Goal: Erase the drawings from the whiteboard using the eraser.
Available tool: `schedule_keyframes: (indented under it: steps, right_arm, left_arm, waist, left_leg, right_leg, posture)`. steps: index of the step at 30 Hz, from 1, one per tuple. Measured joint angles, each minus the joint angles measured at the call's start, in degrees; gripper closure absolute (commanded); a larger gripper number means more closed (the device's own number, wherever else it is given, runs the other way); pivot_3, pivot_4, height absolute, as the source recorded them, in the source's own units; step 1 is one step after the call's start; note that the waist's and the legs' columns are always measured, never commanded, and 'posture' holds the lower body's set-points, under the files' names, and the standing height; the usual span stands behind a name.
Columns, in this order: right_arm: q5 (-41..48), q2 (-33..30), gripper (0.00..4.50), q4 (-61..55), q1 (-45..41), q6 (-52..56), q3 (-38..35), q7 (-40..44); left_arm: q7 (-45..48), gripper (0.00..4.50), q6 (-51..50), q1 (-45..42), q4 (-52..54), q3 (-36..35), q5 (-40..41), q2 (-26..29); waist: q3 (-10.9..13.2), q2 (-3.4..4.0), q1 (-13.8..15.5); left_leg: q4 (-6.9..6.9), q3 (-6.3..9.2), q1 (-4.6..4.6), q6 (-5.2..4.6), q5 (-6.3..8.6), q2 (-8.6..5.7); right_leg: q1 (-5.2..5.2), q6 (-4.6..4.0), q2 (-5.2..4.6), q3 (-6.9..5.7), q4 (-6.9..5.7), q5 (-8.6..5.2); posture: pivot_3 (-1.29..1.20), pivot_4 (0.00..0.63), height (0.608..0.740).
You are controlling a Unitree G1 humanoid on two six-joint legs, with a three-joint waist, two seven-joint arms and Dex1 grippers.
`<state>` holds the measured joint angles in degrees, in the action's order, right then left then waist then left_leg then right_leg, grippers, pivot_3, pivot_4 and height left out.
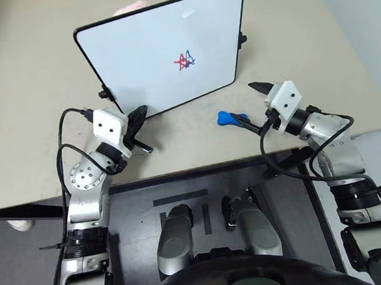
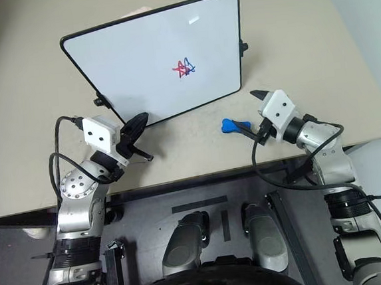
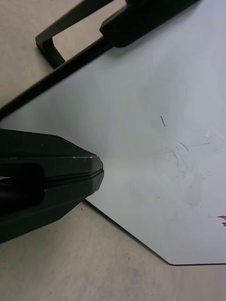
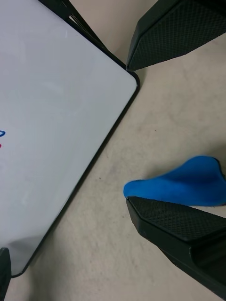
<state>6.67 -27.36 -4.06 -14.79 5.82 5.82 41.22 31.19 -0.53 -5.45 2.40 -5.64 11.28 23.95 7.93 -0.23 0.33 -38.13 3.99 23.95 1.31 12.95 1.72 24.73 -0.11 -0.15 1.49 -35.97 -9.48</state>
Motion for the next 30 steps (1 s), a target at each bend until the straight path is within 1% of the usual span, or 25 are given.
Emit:
schedule_keyframes:
  steps: [7,16,23,30]
  right_arm:
    - [0.1,-0.1,0.02,-0.7,0.1,0.9,0.0,0.1]
    - [1.8,-3.0,0.02,-2.7,-0.2,4.4,-0.1,3.5]
    - [2.6,-2.5,0.02,-3.6,-0.4,6.6,1.5,4.3]
    - [1.9,-0.4,0.02,-3.0,-2.0,7.8,4.6,4.3]
  left_arm:
    - [-0.3,4.50,0.0,0.2,0.1,0.0,0.0,0.0]
    - [-1.2,4.50,0.1,0.4,0.2,0.4,-0.1,-2.2]
    - [-0.4,4.50,0.3,1.2,0.4,1.7,0.0,-2.9]
    - [-0.5,4.50,0.4,1.4,0.4,1.7,0.1,-3.5]
  waist:
    - [0.0,0.00,0.0]
    - [0.0,0.00,0.0]
    - [0.0,0.00,0.0]
    - [0.0,0.00,0.1]
  left_leg:
    - [0.00,0.00,0.00,0.00,0.00,0.00]
    - [0.02,0.00,0.01,0.00,0.00,0.00]
    - [0.01,0.00,0.00,0.00,-0.01,0.00]
    - [0.00,0.00,0.00,-0.01,-0.02,0.00]
  right_leg:
    - [0.00,0.00,0.00,0.00,-0.01,0.00]
    - [-0.01,0.04,0.01,0.00,0.01,-0.03]
    - [-0.01,0.05,0.02,0.00,0.00,-0.03]
    - [-0.03,0.07,0.02,0.01,0.01,-0.04]
  posture:
    - [0.00,0.150,0.740]
    - [0.00,0.150,0.740]
    - [0.00,0.150,0.740]
    - [0.00,0.150,0.740]
